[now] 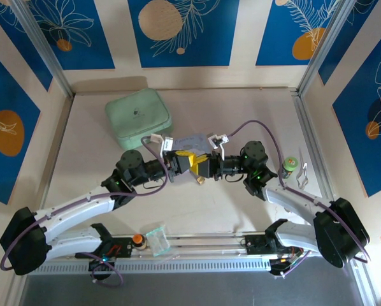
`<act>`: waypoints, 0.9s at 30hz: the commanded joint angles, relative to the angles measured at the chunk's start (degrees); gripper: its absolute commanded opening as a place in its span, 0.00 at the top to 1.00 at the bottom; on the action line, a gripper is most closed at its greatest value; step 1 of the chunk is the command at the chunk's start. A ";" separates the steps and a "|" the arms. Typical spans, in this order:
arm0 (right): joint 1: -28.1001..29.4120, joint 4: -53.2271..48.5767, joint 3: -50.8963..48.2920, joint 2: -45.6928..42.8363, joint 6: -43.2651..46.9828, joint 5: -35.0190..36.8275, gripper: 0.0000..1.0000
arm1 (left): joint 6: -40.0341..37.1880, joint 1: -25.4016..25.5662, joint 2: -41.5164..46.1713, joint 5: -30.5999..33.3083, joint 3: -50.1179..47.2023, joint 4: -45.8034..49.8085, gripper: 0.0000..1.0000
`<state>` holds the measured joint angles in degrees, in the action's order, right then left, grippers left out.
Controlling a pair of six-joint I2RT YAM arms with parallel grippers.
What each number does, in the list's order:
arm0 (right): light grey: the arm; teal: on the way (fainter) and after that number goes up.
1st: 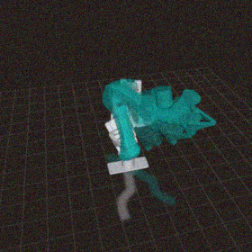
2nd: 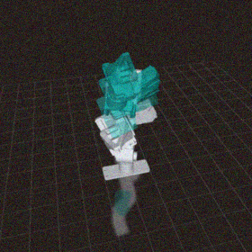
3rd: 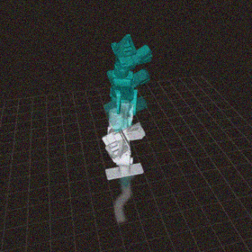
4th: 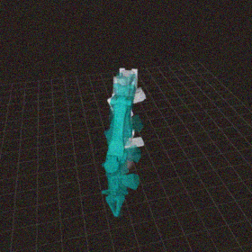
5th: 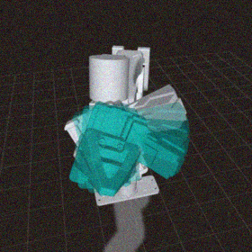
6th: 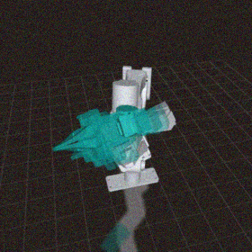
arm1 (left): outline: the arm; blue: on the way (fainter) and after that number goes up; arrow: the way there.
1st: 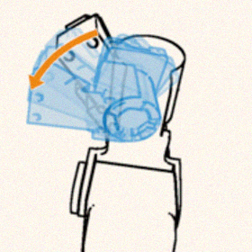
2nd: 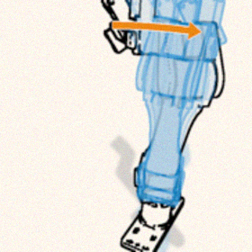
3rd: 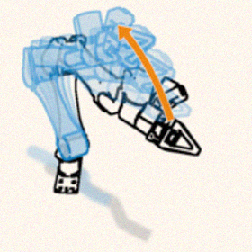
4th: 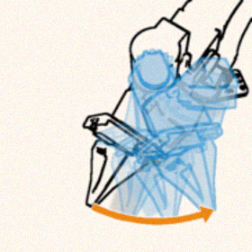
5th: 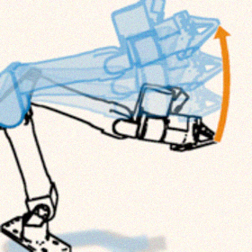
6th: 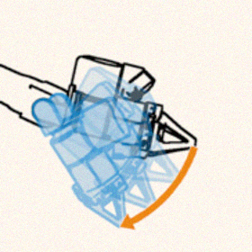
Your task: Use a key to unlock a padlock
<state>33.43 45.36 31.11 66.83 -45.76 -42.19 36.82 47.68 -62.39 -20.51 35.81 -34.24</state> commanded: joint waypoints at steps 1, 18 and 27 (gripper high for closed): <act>-0.20 2.45 -1.44 -0.09 -1.11 1.13 0.82 | 0.04 -0.29 1.04 0.85 -0.92 -1.32 1.00; -0.47 4.01 -3.16 1.03 -3.83 2.02 0.97 | 1.46 -0.53 1.66 5.63 -1.84 -0.47 0.78; -2.36 -12.12 -4.29 -2.19 1.04 8.56 1.00 | 8.15 -0.58 4.56 21.03 2.08 13.82 0.00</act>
<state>31.77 39.20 27.51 66.32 -47.27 -36.14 42.74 47.42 -59.33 -6.35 34.83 -28.56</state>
